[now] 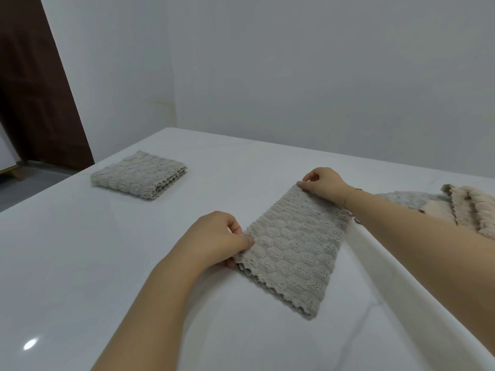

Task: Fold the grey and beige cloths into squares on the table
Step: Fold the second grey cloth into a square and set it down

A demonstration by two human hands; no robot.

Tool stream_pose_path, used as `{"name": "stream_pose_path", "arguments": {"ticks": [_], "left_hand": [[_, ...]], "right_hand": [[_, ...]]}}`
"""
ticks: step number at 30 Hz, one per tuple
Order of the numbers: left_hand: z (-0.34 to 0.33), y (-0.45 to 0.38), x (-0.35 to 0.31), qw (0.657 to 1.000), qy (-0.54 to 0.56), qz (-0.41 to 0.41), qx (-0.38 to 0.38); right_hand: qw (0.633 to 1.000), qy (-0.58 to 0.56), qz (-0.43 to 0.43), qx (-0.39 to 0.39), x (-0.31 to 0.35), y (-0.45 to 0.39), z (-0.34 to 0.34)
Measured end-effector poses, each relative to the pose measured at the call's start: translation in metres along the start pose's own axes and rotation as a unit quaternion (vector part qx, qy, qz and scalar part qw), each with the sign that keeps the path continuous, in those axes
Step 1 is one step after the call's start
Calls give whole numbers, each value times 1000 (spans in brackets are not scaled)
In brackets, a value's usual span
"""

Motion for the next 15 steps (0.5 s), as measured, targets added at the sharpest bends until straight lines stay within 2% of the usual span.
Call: {"name": "stream_pose_path", "arguments": {"ticks": [7,15], "left_hand": [[0,0,-1,1000,9,4,9],[0,1,0,1000,2,4,15]], "right_hand": [[999,-1,21,-27,0,-6,0],[986,-48,98,-129,5,-12,12]]}}
Point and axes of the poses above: each hand's wrist, its own y-axis away from the middle knuckle, its own z-axis out of the back of the hand, x = y × z, the point moved 6 cm from there along -y, towards the middle knuckle, and after that the axes turned 4 degrees about y, right-handed, at the moved point
